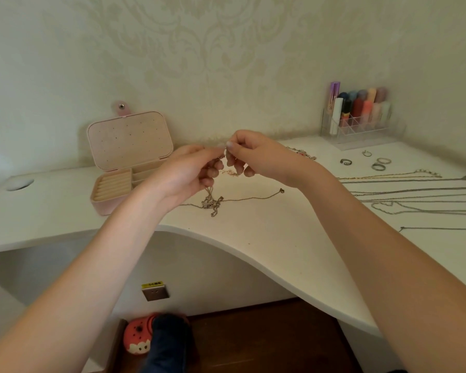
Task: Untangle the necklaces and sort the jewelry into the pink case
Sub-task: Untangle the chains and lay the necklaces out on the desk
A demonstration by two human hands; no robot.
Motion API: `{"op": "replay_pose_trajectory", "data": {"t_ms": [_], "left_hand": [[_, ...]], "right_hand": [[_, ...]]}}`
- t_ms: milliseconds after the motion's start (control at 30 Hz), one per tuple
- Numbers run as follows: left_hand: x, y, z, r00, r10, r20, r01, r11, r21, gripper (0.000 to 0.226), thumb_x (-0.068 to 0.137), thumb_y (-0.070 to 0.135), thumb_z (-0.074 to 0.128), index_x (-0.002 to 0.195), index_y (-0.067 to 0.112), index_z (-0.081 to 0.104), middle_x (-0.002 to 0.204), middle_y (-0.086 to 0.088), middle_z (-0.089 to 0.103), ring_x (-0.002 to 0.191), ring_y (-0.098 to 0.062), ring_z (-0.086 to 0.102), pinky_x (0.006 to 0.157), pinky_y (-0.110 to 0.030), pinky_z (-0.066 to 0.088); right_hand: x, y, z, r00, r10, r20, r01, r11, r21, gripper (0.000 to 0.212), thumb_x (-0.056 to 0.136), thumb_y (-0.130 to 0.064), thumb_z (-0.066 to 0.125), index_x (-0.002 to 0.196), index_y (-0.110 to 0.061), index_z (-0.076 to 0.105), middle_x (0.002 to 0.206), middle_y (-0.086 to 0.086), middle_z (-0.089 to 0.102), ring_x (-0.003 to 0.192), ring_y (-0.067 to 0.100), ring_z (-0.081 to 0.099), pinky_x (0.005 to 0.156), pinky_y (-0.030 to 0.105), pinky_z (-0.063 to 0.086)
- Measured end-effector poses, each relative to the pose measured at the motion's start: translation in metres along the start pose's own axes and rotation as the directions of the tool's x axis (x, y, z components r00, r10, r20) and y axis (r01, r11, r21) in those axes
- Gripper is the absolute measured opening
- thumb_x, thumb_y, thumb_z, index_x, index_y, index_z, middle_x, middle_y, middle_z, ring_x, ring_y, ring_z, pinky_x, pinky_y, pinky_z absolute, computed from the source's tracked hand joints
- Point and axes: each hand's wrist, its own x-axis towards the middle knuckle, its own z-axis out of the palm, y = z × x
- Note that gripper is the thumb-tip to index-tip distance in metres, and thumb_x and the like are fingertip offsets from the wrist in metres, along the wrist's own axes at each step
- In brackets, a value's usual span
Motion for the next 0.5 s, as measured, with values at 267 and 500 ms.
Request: {"op": "replay_pose_trajectory", "data": {"t_ms": [267, 500], "left_hand": [[0.0018, -0.0001, -0.0033, 0.984, 0.145, -0.102, -0.150, 0.988, -0.038, 0.017, 0.091, -0.002, 0.051, 0.088, 0.010, 0.062, 0.072, -0.002, 0.067, 0.048, -0.005, 0.051, 0.039, -0.013, 0.030], [0.0013, -0.0012, 0.0041, 0.915, 0.331, -0.231, -0.313, 0.943, 0.113, 0.020, 0.094, 0.004, 0.047, 0.088, 0.017, 0.061, 0.070, 0.006, 0.067, 0.040, -0.006, 0.044, 0.040, -0.015, 0.031]], "right_hand": [[0.0025, 0.0060, 0.0001, 0.995, 0.065, 0.081, -0.100, 0.801, 0.590, 0.020, 0.101, -0.015, 0.039, 0.089, -0.009, 0.053, 0.083, 0.002, 0.051, 0.059, 0.007, 0.044, 0.045, 0.016, 0.026], [-0.0004, 0.0084, 0.0039, 0.979, 0.043, 0.200, -0.198, 0.450, 0.871, 0.026, 0.096, -0.020, 0.036, 0.072, -0.014, 0.044, 0.073, 0.000, 0.048, 0.053, 0.008, 0.035, 0.045, 0.017, 0.021]]}}
